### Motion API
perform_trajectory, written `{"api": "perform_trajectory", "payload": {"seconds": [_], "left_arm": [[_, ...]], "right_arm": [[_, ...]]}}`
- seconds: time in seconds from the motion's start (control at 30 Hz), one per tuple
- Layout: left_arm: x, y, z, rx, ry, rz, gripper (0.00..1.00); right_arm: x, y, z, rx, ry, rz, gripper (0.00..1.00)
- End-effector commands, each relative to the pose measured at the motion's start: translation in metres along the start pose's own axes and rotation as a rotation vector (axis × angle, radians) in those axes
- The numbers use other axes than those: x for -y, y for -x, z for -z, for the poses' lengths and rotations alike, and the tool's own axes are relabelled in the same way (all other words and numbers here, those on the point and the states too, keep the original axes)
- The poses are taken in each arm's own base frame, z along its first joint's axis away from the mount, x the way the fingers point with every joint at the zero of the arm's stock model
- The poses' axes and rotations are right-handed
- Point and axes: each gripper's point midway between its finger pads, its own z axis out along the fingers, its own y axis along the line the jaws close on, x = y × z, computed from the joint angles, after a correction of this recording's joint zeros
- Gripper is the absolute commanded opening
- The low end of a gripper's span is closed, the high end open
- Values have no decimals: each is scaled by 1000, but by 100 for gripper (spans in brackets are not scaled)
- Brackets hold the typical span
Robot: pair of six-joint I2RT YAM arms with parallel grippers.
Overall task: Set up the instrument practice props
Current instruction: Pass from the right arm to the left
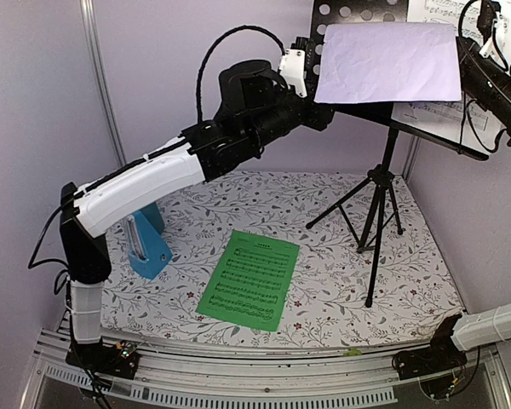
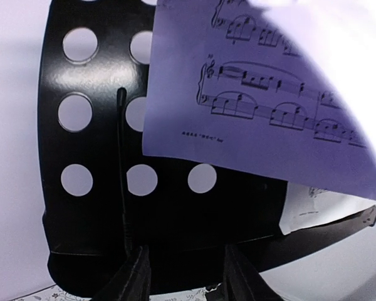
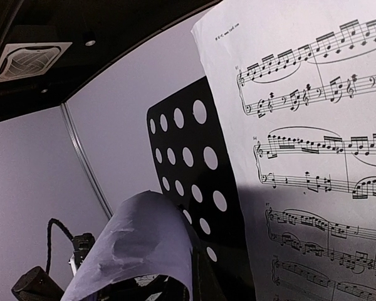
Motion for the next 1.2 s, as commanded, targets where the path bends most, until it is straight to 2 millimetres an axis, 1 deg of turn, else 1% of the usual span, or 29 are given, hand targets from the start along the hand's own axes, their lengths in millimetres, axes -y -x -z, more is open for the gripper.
{"api": "perform_trajectory", "payload": {"seconds": [0.0,0.07,0.17,0.23,0.33,0.4,0.47,0.53,0.67,0.73,0.8,0.87,0.93,1.17], "left_arm": [[-21,-12,-11,-44,72,-45,42],[-23,-7,-11,-31,76,-45,42],[-20,2,-6,-10,59,-42,41],[-14,10,0,9,24,-38,41],[-2,23,12,45,-41,-28,41],[5,45,26,83,-71,-19,41],[9,60,38,115,-74,-31,42],[10,75,49,144,-73,-46,45],[14,102,71,193,-96,-90,51],[17,111,79,203,-120,-120,55],[21,117,86,203,-142,-151,59],[25,119,90,190,-166,-184,64],[27,113,90,158,-182,-214,67],[29,94,91,65,-229,-232,70]], "right_arm": [[6,8,1,9,-35,-10,0],[6,9,2,13,-38,-13,0],[6,9,1,5,-42,-11,0],[7,6,0,-6,-46,-5,0],[8,-6,-3,-38,-47,19,0],[3,-17,-6,-75,-20,50,0],[-4,-28,-7,-120,26,73,0],[-10,-35,-2,-153,74,88,0],[-26,-37,17,-187,200,102,0],[-33,-42,23,-218,250,107,0],[-38,-52,26,-259,286,105,0],[-43,-65,28,-311,324,99,0],[-45,-74,30,-337,347,94,0],[-60,-91,45,-403,463,47,0]]}}
